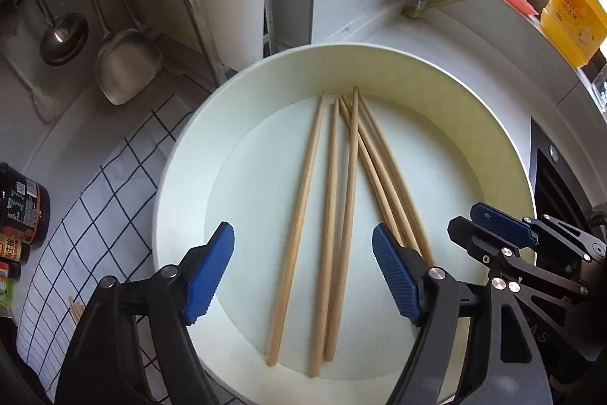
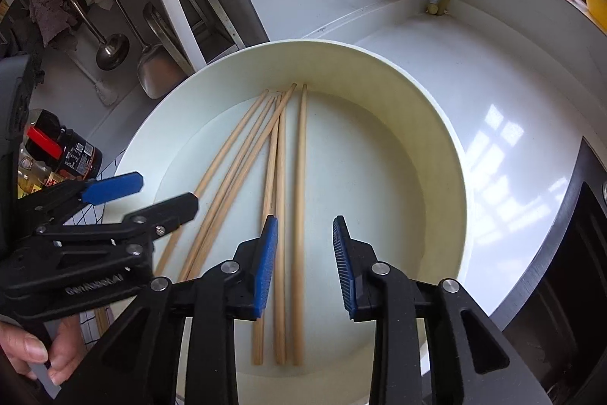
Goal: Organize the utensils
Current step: 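Withdraw both open tools from the basin back over the chopstick bundle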
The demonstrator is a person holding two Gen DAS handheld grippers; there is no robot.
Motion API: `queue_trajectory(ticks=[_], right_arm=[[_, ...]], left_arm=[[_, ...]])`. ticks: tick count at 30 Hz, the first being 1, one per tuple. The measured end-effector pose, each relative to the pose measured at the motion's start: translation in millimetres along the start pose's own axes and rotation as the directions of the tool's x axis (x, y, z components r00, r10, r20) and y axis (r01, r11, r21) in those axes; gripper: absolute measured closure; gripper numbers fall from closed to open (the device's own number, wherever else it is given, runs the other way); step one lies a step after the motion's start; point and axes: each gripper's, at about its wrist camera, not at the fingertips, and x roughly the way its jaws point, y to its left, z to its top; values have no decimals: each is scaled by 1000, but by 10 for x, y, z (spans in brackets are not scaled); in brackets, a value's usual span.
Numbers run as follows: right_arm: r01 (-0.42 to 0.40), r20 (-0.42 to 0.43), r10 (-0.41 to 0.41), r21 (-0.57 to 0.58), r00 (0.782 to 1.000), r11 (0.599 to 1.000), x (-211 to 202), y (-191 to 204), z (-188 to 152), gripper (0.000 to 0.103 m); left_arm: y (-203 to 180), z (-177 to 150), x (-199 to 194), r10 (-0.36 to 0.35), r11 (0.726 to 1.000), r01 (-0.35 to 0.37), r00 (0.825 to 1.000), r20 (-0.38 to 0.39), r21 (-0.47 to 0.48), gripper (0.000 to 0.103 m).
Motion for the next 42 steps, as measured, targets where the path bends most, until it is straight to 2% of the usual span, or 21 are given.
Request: queue_trajectory(ticks=[6,16,29,31,35,38,42], right_arm=[[8,-11,-8,7,1000,1000,-62,-7,-80,71],[-4,39,6,-56,999,998,-314,258,-128,64],[-22,71,33,-151,997,988,-656,648,-484,58],[-22,77,36,-165,996,986,-699,710,-530,52],[-25,70,39,-197,997,980,-724,840,-620,51],[-30,61,45,-223,997,974,-738,938,-690,44],[-50,21,57,-258,998,965,-719,1091,-805,40]], left_arm=[[184,-87,-153,45,998,-44,999,13,-32,26],[353,-357,-494,52,996,-48,997,60,-69,23],[431,-769,-956,72,993,-59,989,126,-103,21],[464,-849,-1010,80,991,-65,988,132,-114,21],[572,-1005,-1099,99,985,-79,986,136,-151,21],[675,-1126,-1161,111,979,-84,984,139,-187,21],[818,-1299,-1206,135,966,-102,983,128,-239,20]])
